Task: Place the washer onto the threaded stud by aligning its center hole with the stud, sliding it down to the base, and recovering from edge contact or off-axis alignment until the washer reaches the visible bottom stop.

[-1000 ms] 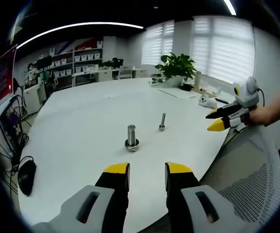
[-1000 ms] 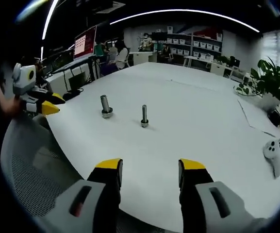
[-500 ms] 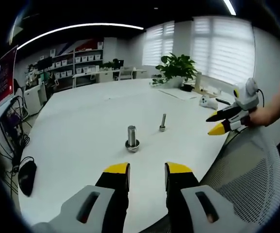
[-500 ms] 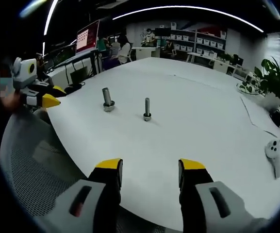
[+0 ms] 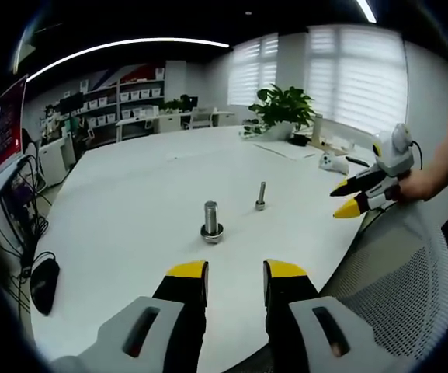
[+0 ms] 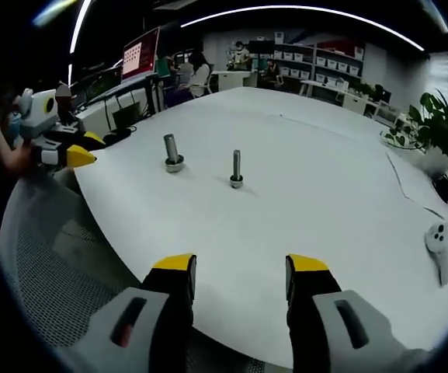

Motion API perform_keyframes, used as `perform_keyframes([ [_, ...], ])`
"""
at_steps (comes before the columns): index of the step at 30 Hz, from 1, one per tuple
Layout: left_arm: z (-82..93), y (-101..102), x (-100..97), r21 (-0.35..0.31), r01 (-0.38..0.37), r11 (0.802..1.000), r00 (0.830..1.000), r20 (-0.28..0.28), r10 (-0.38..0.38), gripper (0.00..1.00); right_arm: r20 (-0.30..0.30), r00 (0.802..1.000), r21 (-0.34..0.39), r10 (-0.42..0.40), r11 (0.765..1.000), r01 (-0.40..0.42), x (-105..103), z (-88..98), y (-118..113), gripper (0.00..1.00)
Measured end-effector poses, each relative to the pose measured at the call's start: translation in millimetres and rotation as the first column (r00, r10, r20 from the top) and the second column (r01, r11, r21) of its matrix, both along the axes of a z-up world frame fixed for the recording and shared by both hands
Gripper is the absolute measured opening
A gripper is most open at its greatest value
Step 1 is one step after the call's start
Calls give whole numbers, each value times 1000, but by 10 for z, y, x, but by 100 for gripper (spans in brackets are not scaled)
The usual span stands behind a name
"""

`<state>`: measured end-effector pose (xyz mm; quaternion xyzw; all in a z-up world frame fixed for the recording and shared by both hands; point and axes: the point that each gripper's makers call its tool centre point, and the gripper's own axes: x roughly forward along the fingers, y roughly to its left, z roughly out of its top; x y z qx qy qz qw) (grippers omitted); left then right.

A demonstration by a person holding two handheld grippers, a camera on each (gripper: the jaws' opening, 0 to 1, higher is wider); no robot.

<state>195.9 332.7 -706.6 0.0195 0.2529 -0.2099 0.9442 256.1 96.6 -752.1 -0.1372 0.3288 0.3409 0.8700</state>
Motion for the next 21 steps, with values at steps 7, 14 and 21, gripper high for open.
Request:
perform_keyframes([
  [7,-4,1,-2,2,0,1000,1000,1,0,26,-7,1000,-6,5,1000,-5,-14,-21,1,49],
  [14,-15,-1,-5,8,2,1000,1000,-3,-2,26,-11,1000,-15,9,1000,-9,-20,-41,-4,49],
  [21,-23,-11,-10,10,5,1000,1000,-7,-5,26,-9,1000,-13,4,1000,-4,-15,-35,-13,49],
])
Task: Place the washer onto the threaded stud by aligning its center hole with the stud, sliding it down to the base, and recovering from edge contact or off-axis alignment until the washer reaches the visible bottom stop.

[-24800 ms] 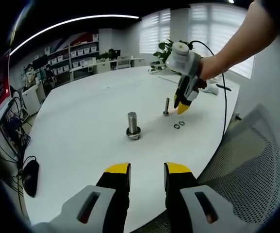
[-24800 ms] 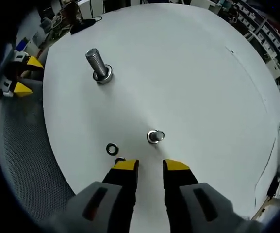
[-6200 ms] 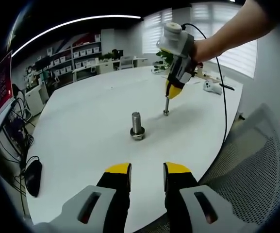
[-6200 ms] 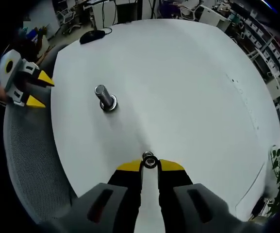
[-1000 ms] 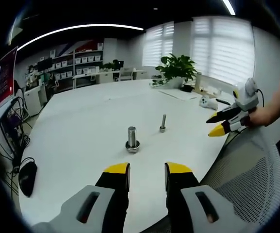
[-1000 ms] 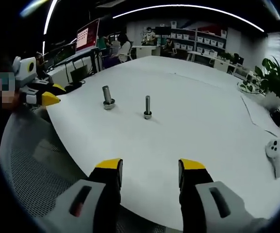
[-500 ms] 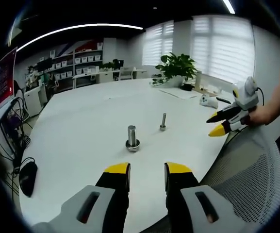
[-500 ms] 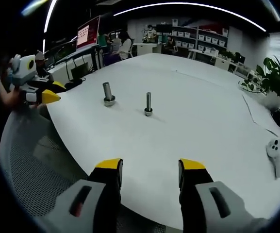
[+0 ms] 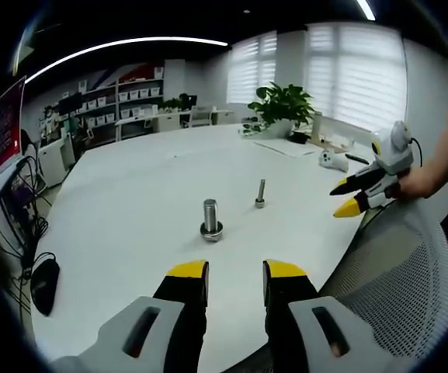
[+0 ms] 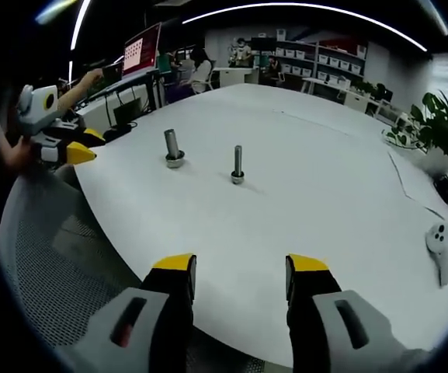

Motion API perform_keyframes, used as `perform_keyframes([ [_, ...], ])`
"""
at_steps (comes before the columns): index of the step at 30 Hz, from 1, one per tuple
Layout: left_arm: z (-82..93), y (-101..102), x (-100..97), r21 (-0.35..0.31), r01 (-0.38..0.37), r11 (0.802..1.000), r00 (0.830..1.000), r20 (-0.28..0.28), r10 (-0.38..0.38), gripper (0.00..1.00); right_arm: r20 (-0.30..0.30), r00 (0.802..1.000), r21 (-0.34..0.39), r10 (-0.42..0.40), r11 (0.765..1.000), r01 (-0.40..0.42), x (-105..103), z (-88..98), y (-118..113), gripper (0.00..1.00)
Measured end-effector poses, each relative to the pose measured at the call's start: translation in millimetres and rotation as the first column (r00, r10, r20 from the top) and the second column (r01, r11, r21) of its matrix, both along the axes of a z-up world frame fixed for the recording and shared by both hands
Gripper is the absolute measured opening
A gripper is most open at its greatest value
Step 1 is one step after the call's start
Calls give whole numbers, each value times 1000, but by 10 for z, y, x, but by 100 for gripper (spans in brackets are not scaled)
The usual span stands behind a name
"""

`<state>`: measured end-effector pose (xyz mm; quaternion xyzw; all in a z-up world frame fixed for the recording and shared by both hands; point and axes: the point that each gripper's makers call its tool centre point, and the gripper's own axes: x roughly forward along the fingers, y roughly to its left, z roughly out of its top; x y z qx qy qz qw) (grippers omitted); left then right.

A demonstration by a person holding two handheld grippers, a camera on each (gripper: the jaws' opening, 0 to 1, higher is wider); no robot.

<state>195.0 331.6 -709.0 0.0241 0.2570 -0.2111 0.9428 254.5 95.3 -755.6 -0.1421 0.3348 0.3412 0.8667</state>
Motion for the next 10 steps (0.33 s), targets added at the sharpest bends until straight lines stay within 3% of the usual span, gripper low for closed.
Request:
perform_keyframes([
  [10,11,13,1,-1,-7,1000,1000,5,7,26,0,1000,-5,1,1000,-1,-4,1,-2,49],
])
